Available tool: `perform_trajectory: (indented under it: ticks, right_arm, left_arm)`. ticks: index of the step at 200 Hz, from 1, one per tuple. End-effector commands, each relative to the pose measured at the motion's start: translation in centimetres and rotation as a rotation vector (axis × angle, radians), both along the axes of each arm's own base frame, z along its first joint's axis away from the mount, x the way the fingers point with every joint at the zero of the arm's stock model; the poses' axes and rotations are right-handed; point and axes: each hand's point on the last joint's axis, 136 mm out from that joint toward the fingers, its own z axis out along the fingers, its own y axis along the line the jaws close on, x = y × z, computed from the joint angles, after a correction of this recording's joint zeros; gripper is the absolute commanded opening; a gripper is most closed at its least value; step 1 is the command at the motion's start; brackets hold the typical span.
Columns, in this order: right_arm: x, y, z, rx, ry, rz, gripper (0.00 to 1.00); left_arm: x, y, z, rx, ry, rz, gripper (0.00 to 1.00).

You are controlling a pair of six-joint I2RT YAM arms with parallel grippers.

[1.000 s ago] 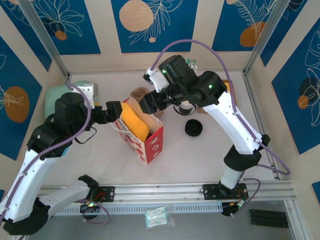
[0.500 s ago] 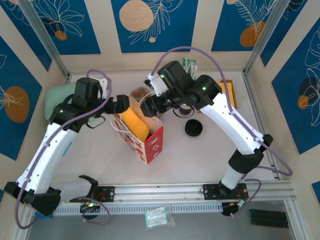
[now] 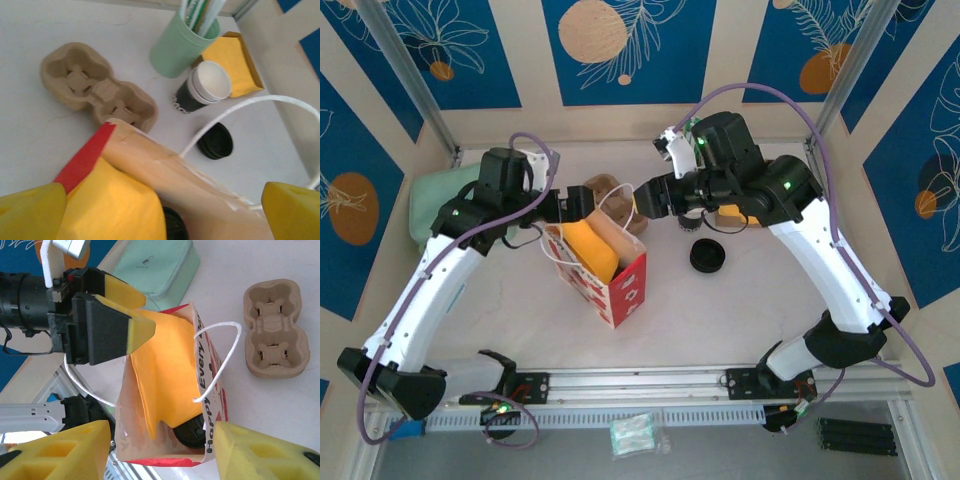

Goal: Pack the takeout coffee

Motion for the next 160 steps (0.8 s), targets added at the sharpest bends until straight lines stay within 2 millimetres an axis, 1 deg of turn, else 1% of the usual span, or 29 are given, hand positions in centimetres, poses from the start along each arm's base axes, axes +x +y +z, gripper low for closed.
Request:
perform_trajectory:
  ticks: [1,20,52,78,102,126,160]
  right_arm:
    - [-0.4,-0.2,0.5,0.033,0.007,0.005,0.56]
    - [-0.3,-0.4,0.8,0.043,0.003,0.000,0.56]
    - [-0.4,-0.5,1.1,0.053,0.003,-0.001,0.56]
    - [-0.4,-0.6,1.5,0.064,-0.002,-0.005,0.56]
    - [-0.4,-0.5,1.7,0.072,-0.003,-0.002,0.56]
    - [-0.5,-0.7,1.9,0.070,-0.006,-0.003,0.56]
    - [-0.4,-1.2,2.1,0.072,-0.011,-0.017,0.57]
  left_arm:
    - [-0.4,-1.9,-0.1,-0.093,0.040,-0.079,0.99]
    - [-0.6,-2.4,-0.6,-0.111,0.060,-0.094,0.99]
    - [-1.0,-3.1,-0.8,-0.138,0.074,-0.126,0.99]
    - [-1.3,-4.0,-1.8,-0.139,0.109,-0.151,0.99]
    - [-1.4,-4.0,-2.4,-0.115,0.120,-0.150,0.99]
    - [-1.1,-3.2,-1.4,-0.074,0.073,-0.130,1.00]
    - [0.0,-1.0,1.4,-0.004,-0.045,-0.035,0.99]
